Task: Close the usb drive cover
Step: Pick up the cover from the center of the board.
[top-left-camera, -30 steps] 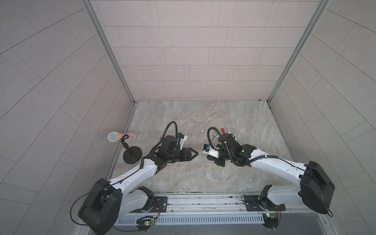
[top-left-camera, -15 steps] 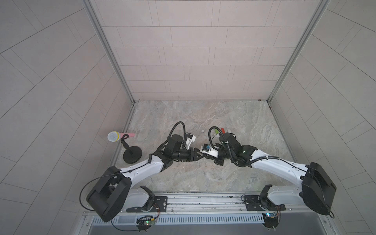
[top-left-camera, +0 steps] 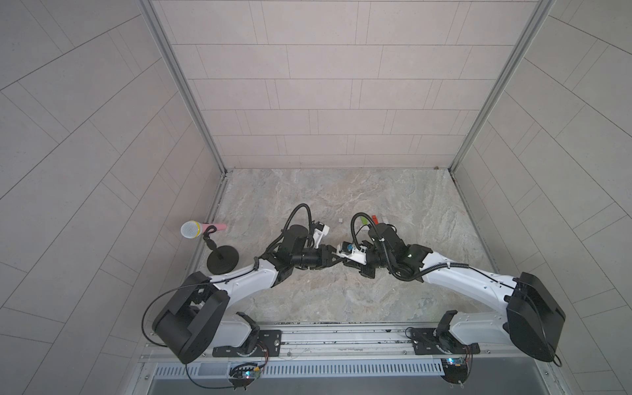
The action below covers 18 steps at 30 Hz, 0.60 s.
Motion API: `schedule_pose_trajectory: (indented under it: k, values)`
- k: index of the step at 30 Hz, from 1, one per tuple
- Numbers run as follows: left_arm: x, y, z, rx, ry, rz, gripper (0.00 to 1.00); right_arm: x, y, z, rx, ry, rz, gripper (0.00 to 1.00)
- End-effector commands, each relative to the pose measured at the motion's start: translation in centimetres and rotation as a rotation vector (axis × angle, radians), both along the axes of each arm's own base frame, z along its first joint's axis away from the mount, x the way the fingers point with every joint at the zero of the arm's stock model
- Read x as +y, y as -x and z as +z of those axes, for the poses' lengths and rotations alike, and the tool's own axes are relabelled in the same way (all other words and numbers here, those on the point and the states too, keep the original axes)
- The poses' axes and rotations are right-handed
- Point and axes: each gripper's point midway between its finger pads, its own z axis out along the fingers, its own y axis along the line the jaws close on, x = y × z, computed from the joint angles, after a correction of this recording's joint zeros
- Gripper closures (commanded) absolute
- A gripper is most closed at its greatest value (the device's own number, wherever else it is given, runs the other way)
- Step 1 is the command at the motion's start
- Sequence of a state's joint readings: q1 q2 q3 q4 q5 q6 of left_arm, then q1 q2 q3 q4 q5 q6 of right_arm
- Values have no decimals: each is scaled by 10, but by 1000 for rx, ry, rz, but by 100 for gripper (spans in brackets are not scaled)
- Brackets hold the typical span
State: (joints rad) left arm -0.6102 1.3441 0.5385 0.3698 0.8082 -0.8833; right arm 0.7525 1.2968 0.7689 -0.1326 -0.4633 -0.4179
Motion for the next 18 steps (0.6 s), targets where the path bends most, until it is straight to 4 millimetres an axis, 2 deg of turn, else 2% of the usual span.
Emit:
schedule_pose_trajectory:
  k: [1, 11, 18]
  values:
    - [-7, 2, 8, -16, 26, -37, 60, 6, -3, 12, -38, -42, -4, 82]
    - [-3, 6, 4, -26, 0, -45, 60, 5, -11, 11, -35, -33, -46, 82]
    - [-4, 7, -6, 5, -35, -61, 66, 12, -10, 28, -37, -105, -39, 82]
